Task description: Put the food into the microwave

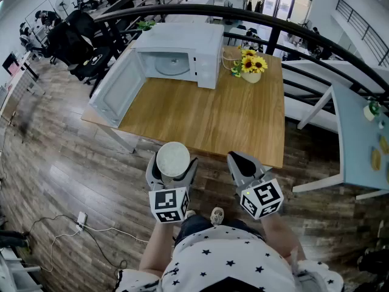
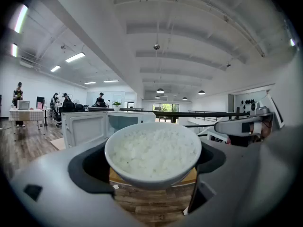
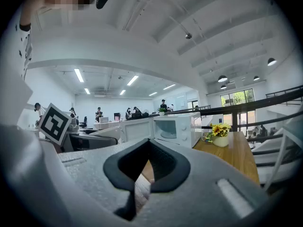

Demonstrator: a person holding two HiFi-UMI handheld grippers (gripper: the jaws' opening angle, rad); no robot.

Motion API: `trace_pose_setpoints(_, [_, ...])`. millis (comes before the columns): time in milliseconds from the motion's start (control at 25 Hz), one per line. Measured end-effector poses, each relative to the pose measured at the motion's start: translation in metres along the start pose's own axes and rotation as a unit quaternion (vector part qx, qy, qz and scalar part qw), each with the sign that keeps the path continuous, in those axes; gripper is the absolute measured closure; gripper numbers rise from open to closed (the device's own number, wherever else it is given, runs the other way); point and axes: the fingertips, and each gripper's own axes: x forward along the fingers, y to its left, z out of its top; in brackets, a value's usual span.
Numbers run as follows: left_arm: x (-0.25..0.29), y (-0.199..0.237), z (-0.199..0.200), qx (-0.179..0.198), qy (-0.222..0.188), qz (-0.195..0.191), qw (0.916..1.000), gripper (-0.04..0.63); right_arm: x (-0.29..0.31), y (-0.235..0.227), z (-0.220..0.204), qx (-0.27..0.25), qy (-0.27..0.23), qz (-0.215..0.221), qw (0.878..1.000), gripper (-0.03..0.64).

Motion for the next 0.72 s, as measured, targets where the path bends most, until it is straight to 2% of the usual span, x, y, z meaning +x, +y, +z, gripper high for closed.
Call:
trace_pose_setpoints(360, [-0.0078,0.0001,-0.0027,0.001,0.005,-0.008,1.0,0.097,-0.0063,0.0081,-0.0005,0.003,-0.006,-0.005,1.0,0.612])
trace_pose_setpoints(720, [-0.001,0.0047,0.0029,-0.004,-0.006,0.01,0.9999,0.097,0.002,0.0042,0.0032,0.002,-0.01,0.019,1.0,0.612])
